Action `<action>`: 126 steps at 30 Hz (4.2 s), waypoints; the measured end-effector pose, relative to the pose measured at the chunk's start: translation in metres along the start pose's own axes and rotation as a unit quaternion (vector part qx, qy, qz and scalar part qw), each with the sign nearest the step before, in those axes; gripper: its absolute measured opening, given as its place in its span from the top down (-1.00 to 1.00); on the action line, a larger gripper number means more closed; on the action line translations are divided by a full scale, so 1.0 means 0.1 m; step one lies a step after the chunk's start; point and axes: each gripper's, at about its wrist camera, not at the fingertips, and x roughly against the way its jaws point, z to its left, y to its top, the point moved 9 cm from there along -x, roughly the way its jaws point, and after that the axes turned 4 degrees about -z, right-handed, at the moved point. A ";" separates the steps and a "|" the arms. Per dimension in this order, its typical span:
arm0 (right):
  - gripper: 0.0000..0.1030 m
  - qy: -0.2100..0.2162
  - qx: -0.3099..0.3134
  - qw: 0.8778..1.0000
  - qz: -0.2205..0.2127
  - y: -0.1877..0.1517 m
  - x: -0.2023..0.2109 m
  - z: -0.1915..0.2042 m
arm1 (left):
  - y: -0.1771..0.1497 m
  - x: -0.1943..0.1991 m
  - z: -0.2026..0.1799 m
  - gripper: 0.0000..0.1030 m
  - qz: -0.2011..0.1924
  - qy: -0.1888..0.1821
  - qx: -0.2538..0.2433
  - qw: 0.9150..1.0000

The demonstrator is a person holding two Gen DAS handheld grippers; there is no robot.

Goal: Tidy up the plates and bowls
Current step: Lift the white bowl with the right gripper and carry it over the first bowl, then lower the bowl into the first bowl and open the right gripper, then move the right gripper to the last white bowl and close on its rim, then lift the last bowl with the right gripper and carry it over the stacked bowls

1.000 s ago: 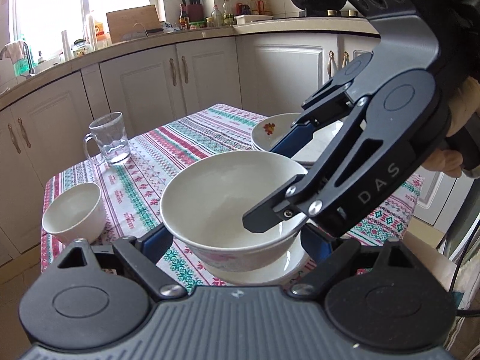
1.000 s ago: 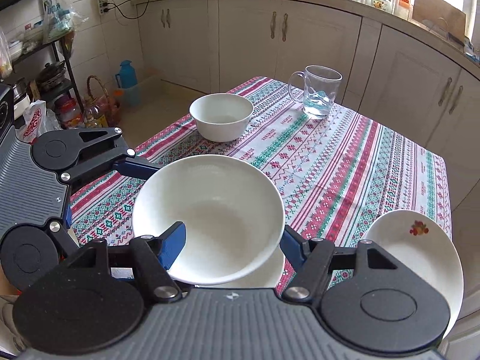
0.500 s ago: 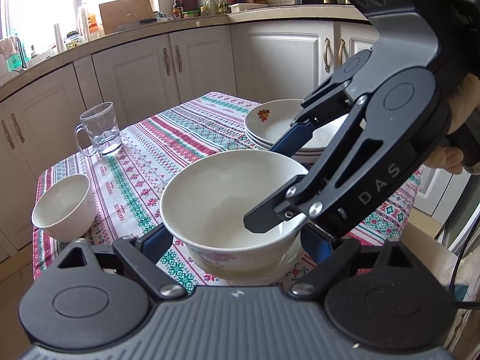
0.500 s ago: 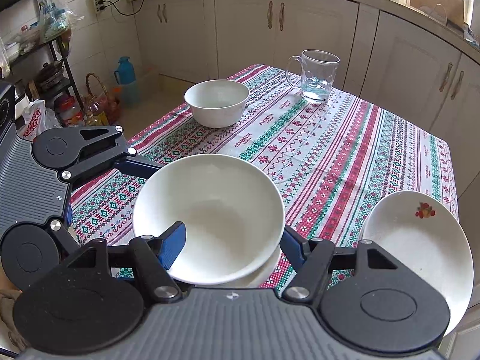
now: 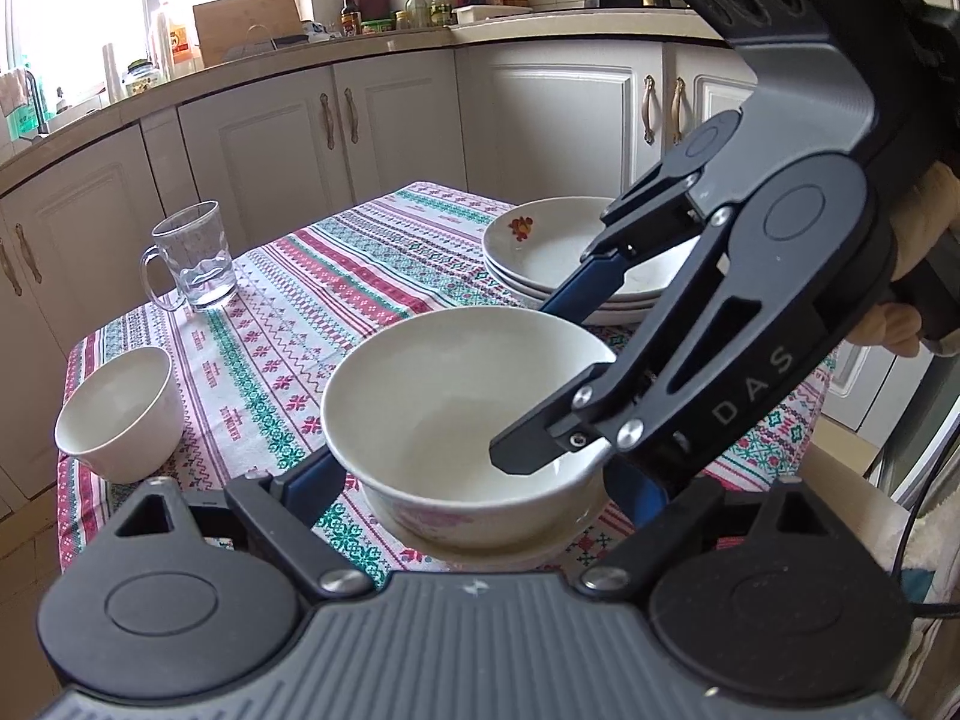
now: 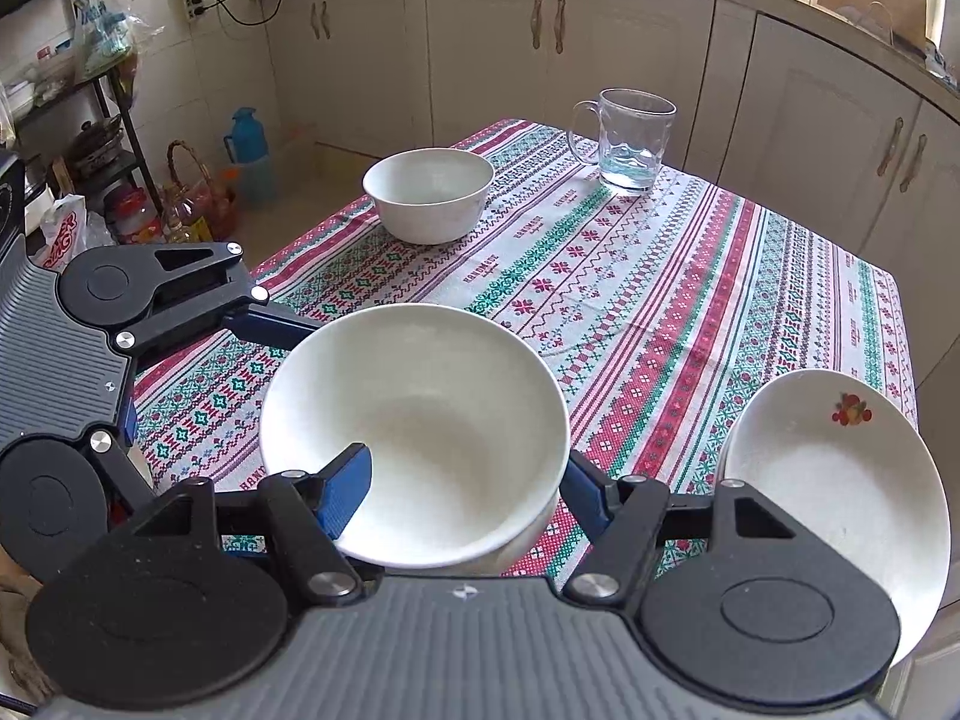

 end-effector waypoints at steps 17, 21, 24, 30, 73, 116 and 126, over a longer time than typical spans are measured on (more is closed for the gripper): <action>-0.85 0.008 -0.006 1.000 -0.010 -0.02 0.03 0.01 | -0.02 0.04 0.00 -0.91 -0.001 0.006 -0.016 1.000; -0.94 0.004 0.003 1.000 -0.017 0.00 0.05 0.04 | -0.02 0.07 0.03 -0.91 0.001 0.006 -0.011 1.000; -0.97 0.002 0.007 1.000 -0.019 0.02 0.06 0.05 | -0.02 0.11 0.04 -0.91 -0.001 0.010 -0.009 1.000; -1.00 -0.002 0.011 1.000 -0.023 0.05 0.09 0.05 | -0.03 0.22 0.11 -0.91 -0.007 0.014 0.006 1.000; -1.00 -0.031 0.106 0.993 -0.036 1.30 -0.45 0.18 | -0.43 0.32 1.59 -0.96 -0.034 0.145 0.134 0.980; -0.48 0.140 0.070 0.985 0.075 1.90 -2.20 0.00 | -0.29 -0.67 2.20 -0.79 -0.007 0.162 0.086 0.983; -0.44 0.145 0.064 0.985 0.074 1.89 -2.19 0.01 | -0.28 -0.66 2.20 -0.78 -0.006 0.158 0.090 0.983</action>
